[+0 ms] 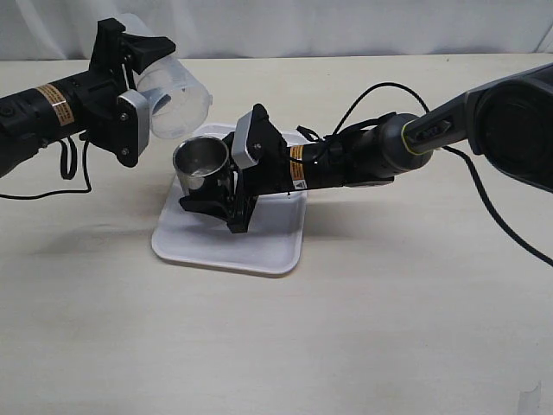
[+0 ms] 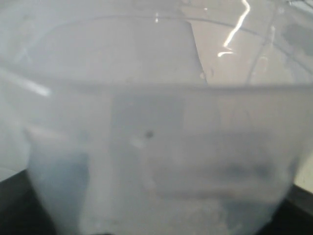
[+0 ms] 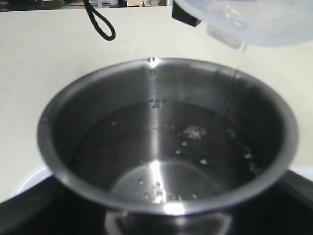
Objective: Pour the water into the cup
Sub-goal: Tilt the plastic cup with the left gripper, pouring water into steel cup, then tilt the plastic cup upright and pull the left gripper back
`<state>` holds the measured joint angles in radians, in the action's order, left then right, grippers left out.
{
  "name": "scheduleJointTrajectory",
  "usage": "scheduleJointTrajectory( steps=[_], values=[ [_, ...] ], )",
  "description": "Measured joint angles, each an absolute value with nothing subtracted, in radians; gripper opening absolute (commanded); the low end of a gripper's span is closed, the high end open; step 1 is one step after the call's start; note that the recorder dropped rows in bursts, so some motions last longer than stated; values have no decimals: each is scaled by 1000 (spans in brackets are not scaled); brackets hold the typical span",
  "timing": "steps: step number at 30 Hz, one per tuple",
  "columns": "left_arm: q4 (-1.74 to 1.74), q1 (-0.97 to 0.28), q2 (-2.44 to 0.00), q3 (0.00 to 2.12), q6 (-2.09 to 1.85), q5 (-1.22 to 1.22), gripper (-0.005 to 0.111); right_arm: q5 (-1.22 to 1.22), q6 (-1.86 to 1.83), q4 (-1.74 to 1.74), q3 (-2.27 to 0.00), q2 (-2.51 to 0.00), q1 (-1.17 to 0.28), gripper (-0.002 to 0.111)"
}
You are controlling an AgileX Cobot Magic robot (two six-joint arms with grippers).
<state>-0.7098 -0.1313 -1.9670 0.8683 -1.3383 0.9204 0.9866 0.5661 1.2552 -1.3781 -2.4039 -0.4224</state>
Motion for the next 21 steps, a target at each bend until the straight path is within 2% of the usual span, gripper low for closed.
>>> scheduleJointTrajectory(
  steps=[21],
  values=[
    [-710,-131,-1967,868,-1360,926,0,987,566,1255,-1378,-2404,-422,4]
  ],
)
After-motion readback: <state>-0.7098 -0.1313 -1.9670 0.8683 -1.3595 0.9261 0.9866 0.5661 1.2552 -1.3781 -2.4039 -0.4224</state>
